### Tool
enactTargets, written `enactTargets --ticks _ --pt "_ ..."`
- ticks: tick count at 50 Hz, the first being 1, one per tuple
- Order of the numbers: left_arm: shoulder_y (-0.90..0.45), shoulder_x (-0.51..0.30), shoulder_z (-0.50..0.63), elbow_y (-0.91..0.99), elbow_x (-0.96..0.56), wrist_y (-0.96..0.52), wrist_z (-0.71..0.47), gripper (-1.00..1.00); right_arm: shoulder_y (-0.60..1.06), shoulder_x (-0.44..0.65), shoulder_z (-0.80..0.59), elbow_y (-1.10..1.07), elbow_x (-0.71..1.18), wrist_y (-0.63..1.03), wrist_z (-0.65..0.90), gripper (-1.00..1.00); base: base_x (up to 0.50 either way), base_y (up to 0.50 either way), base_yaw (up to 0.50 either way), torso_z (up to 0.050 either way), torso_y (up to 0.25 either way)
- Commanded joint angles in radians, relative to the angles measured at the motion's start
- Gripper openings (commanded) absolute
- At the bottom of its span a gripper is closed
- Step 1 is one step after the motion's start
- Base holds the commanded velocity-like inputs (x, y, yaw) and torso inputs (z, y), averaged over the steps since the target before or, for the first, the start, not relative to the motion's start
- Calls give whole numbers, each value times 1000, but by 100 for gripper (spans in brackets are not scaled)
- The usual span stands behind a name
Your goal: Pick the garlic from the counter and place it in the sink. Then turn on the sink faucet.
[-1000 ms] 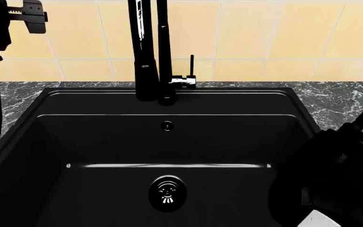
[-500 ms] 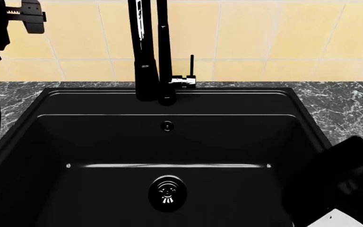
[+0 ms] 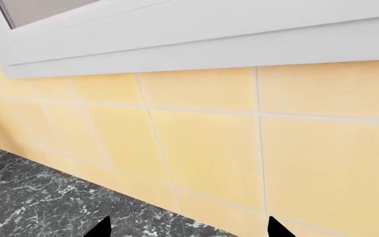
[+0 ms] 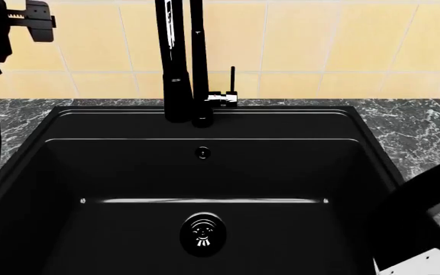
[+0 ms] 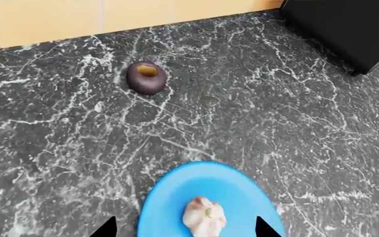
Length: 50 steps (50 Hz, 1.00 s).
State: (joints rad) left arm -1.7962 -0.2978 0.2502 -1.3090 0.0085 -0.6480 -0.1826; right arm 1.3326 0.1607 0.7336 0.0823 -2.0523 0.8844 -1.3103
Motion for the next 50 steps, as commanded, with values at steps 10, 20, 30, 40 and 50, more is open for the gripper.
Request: enactTargets --ticks 10,20,30,40,50 --pt "0 9 -23 3 -12 16 22 100 -8 16 71 118 56 51 102 100 0 0 0 0 0" --pt "-1 3 -23 4 -14 13 22 100 8 62 110 190 102 81 190 100 0 0 0 0 0" --pt "0 6 -22 4 -15 13 22 100 -2 72 133 233 149 90 262 100 0 0 0 0 0" --pt "1 5 -23 3 -16 14 21 100 -6 85 161 286 200 97 343 100 0 0 0 0 0" --pt "7 2 -24 3 -18 15 19 100 39 123 200 399 269 118 495 100 0 0 0 0 0"
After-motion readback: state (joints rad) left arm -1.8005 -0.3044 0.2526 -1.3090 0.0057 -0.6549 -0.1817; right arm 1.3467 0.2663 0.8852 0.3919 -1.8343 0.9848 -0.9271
